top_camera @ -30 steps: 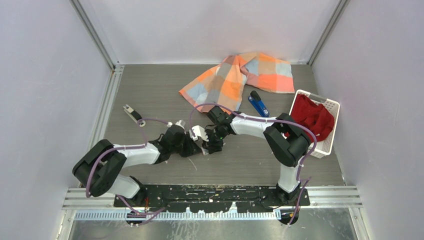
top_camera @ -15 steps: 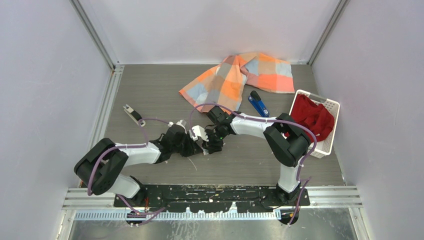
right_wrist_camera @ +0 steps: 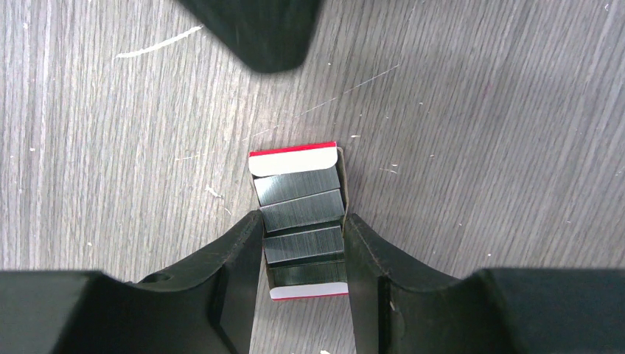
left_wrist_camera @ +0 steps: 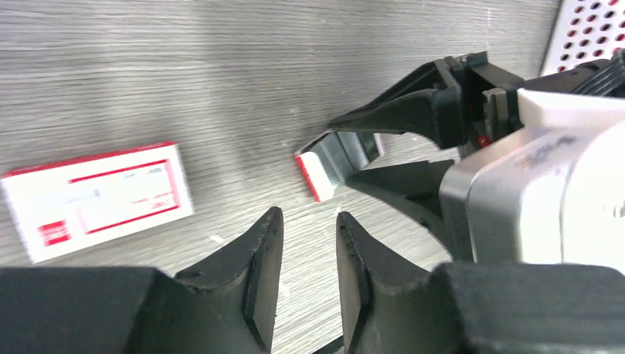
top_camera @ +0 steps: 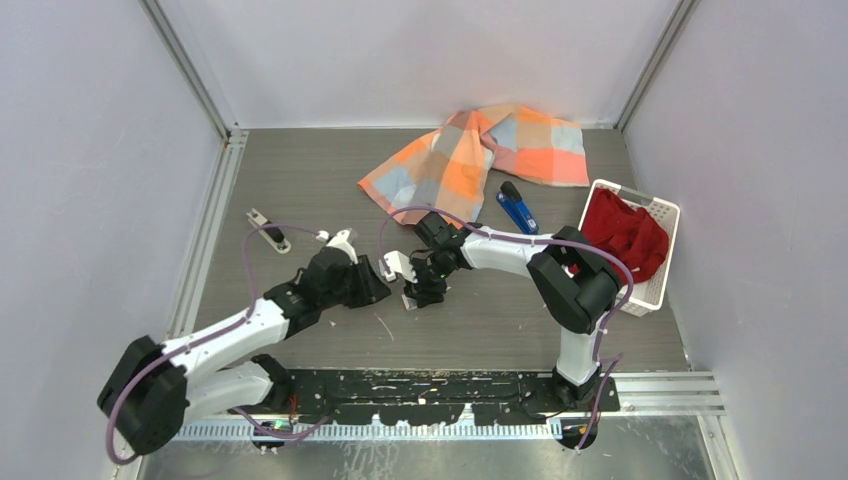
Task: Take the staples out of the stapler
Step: Adjust the staple box at the center of the board, then close the staple box at the center of the board.
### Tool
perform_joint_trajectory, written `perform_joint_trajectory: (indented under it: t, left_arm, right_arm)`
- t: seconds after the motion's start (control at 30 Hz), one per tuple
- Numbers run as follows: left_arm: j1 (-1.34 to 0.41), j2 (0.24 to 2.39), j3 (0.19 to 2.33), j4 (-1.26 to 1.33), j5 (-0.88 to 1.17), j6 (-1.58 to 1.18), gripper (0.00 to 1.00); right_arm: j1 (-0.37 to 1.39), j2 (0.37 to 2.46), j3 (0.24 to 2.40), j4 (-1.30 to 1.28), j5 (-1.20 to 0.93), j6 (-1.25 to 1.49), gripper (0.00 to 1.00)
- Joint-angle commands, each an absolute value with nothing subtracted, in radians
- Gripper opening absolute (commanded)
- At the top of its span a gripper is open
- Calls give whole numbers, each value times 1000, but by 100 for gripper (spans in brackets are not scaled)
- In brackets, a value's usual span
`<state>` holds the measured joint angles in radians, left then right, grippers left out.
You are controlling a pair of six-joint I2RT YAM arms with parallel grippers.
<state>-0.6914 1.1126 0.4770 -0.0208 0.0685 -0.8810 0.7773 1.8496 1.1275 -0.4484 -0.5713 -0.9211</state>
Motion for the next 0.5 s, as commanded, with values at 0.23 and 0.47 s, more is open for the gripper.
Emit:
perform_joint_trajectory:
  t: [0.23, 0.47]
  left_arm:
    - [-644, 792, 473, -385, -246, -679, 51]
    - [-455, 762, 437, -361, -125, -599, 61]
  right_arm:
    - [791, 1802, 1133, -443, -594, -927, 47]
    - [790, 1801, 1133, -443, -594, -928, 47]
